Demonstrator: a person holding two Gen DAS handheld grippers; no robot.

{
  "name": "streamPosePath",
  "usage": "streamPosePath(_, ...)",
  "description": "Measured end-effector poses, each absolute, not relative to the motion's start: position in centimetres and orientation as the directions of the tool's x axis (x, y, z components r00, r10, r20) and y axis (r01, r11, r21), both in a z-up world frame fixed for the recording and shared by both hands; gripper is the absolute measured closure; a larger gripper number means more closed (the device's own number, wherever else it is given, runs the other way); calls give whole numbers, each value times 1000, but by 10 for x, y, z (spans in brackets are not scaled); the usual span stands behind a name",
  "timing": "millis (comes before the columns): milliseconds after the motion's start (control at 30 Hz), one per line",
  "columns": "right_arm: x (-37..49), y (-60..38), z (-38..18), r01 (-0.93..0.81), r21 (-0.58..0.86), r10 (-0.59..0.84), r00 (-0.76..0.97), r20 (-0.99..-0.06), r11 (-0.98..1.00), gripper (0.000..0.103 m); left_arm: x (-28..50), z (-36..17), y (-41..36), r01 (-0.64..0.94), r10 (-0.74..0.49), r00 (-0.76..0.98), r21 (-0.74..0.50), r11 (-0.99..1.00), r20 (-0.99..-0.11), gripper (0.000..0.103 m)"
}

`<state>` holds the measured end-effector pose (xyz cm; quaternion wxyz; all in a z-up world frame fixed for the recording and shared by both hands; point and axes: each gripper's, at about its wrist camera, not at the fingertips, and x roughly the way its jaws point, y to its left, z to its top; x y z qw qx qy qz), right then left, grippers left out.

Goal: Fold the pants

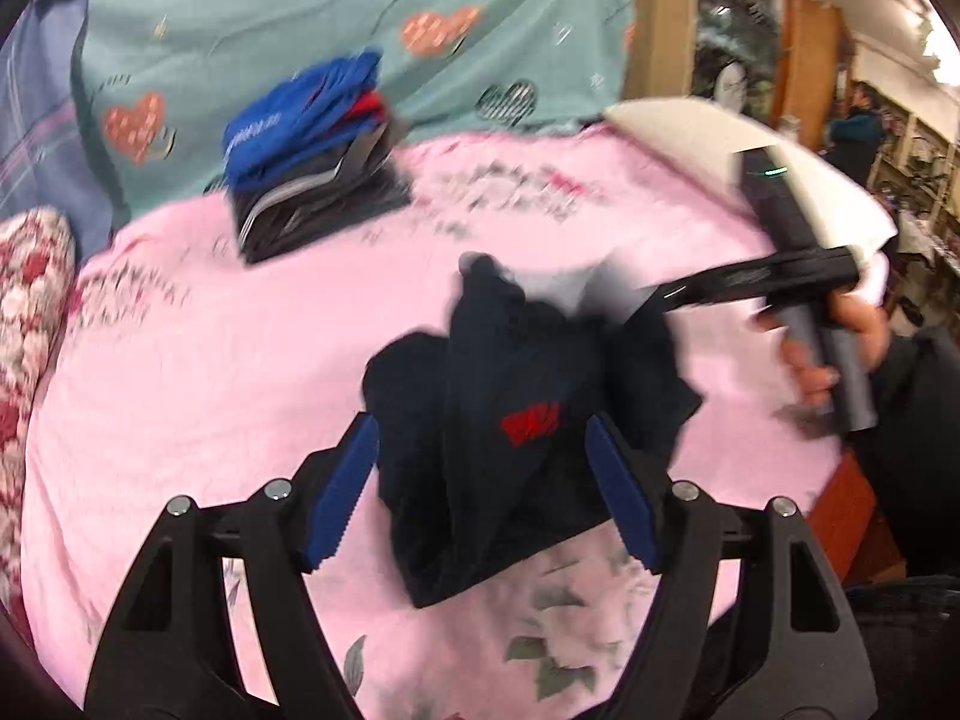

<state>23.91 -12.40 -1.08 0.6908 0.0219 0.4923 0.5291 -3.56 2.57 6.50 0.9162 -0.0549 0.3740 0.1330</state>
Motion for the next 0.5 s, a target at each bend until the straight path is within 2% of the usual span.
streamPosePath(33, 242, -137, -7, -697, 557, 766, -16, -643, 453, 50, -31, 55, 29, -295, 209, 662, 6, 956, -720, 30)
streamPosePath(167, 236, -165, 19, -692, 558, 800, 46, -598, 457, 42, -23, 39, 41, -373, 268, 627, 20, 928, -732, 30)
streamPosePath(333, 194, -153, 47, -745, 508, 781, 28, -624, 433, 41, -27, 47, 82, -476, 297, 644, -65, 877, -705, 28)
streamPosePath(433, 162, -132, 66, -796, 462, 778, 18, -629, 392, 40, -10, 37, 98, -477, 305, 602, -26, 878, -738, 28)
streamPosePath(500, 145, -103, 80, -808, 390, 726, 66, -685, 442, 39, 5, 22, 96, -454, 281, 569, -11, 891, -773, 28)
